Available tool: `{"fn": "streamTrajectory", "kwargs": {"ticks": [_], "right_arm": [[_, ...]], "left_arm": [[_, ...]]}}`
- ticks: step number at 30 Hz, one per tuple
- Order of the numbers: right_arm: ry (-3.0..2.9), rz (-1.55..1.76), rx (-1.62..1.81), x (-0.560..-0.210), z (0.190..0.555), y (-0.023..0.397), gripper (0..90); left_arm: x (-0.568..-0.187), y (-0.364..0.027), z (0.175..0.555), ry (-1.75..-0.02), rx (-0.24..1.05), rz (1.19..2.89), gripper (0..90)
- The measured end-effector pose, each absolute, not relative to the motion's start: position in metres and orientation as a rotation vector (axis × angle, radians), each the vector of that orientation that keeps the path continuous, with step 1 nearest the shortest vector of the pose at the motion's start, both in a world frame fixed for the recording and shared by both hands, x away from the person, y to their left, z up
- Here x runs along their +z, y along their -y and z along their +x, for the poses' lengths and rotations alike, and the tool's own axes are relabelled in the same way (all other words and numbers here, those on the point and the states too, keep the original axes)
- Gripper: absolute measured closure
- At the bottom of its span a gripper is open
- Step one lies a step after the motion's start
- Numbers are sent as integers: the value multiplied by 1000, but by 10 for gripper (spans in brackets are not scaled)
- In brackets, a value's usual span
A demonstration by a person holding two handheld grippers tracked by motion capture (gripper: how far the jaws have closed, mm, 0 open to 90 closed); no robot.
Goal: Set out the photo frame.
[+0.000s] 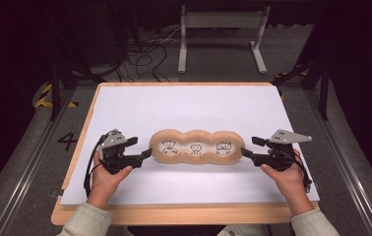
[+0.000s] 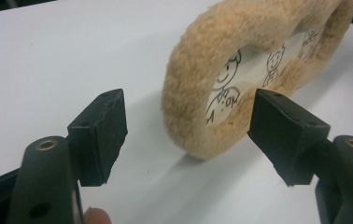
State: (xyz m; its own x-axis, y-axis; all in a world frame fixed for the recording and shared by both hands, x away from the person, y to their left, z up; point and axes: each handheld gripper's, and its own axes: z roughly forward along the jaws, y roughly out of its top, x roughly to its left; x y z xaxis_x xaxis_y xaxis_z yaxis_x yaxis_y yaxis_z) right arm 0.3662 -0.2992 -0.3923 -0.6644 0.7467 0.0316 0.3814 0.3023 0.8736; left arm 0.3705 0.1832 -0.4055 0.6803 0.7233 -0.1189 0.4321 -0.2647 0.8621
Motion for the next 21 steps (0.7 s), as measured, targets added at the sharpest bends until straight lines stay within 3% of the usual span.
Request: {"fn": "streamTrajectory", "kwargs": {"ticks": [7,14,21], "right_arm": [[-2211,998,1338,-391,365,313,307],[-2217,1023,1339,-391,365,325,144],[-2206,1035,1323,-391,358,338,109]], "left_arm": [[-405,-207,353,-955,394,1857,253],[-405,-223,345,-970,426,1861,197],[-414,-240,345,-1000,403,1896,126]]}}
